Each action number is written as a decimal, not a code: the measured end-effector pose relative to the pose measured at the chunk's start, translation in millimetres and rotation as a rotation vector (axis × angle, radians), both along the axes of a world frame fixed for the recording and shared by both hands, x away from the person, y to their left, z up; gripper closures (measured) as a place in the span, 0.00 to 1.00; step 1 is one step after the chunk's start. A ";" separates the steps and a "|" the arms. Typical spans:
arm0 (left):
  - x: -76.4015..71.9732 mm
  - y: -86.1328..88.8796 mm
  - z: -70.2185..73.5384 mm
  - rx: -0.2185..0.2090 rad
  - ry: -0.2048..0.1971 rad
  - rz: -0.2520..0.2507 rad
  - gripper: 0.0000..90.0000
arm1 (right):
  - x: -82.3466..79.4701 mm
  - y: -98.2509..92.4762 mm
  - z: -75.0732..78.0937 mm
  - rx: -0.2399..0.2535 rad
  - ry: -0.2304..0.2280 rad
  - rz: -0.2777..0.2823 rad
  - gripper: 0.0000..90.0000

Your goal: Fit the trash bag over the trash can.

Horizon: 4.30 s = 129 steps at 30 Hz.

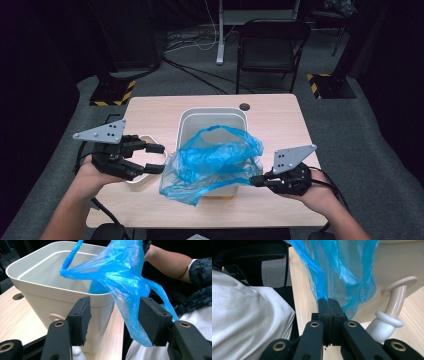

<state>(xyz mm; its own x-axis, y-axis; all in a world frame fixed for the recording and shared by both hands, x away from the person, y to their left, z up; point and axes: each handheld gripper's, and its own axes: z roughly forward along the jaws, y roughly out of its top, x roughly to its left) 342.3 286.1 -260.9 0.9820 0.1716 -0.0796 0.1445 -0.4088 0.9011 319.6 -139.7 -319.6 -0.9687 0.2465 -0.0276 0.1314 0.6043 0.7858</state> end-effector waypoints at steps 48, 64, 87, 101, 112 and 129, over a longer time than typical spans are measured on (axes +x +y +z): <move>31.1 -13.8 10.8 0.052 -0.016 0.062 1.00 | -2.8 3.9 -7.6 0.003 -0.001 0.020 1.00; 85.5 -10.2 -0.6 0.042 0.036 0.203 1.00 | -3.9 0.7 -18.1 -0.009 0.024 0.021 1.00; 72.0 -4.2 5.1 0.019 0.015 0.168 1.00 | 1.3 -35.0 49.7 0.182 -0.037 -0.078 0.65; 68.9 -4.9 9.3 0.021 0.004 0.156 1.00 | 24.5 -13.6 77.2 0.196 -0.007 -0.040 0.58; 73.0 -3.2 11.8 0.012 -0.009 0.171 1.00 | 38.9 -0.1 84.6 0.171 -0.043 -0.047 0.96; 81.6 8.6 25.0 -0.022 -0.041 0.226 1.00 | 71.4 0.4 98.7 0.134 -0.219 -0.213 0.99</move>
<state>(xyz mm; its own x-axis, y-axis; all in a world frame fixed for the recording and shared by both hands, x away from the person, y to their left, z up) 423.9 294.7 -235.9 0.9211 0.3866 -0.0467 0.1936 -0.3504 0.9164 391.0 -139.4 -220.9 -0.8696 0.4585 -0.1833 0.0625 0.4705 0.8802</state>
